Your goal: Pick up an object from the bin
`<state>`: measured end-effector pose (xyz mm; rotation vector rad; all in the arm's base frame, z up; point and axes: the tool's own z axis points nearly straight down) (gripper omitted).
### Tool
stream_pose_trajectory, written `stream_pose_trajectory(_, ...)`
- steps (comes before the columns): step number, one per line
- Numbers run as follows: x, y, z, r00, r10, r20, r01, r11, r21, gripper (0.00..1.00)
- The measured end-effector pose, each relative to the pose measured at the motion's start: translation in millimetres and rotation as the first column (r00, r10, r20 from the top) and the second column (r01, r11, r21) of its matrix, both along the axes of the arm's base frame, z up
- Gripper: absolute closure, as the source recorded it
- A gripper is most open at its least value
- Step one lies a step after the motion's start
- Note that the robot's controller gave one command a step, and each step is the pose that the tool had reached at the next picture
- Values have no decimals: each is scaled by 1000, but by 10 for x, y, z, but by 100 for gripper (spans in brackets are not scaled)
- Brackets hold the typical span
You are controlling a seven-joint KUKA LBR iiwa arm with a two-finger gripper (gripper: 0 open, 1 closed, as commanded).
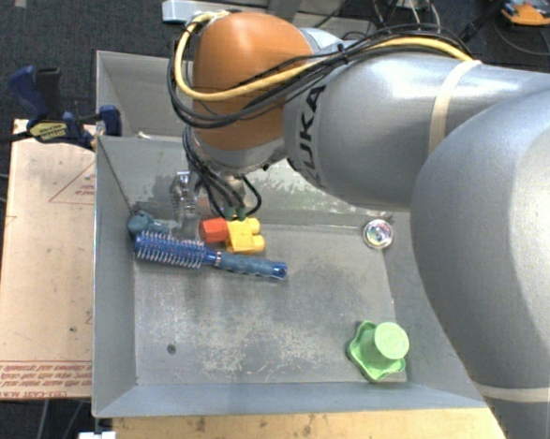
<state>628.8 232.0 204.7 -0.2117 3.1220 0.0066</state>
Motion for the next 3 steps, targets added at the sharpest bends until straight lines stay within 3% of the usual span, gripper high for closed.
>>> stream_pose_trajectory(1,-18,-7,-57,1000,-1,-9,1,1000,-2,0)
stream_pose_trajectory(2,-140,-396,-948,972,-234,-15,234,972,-6,0)
stream_pose_trajectory(3,202,-501,-1366,991,-131,-10,131,991,-4,0)
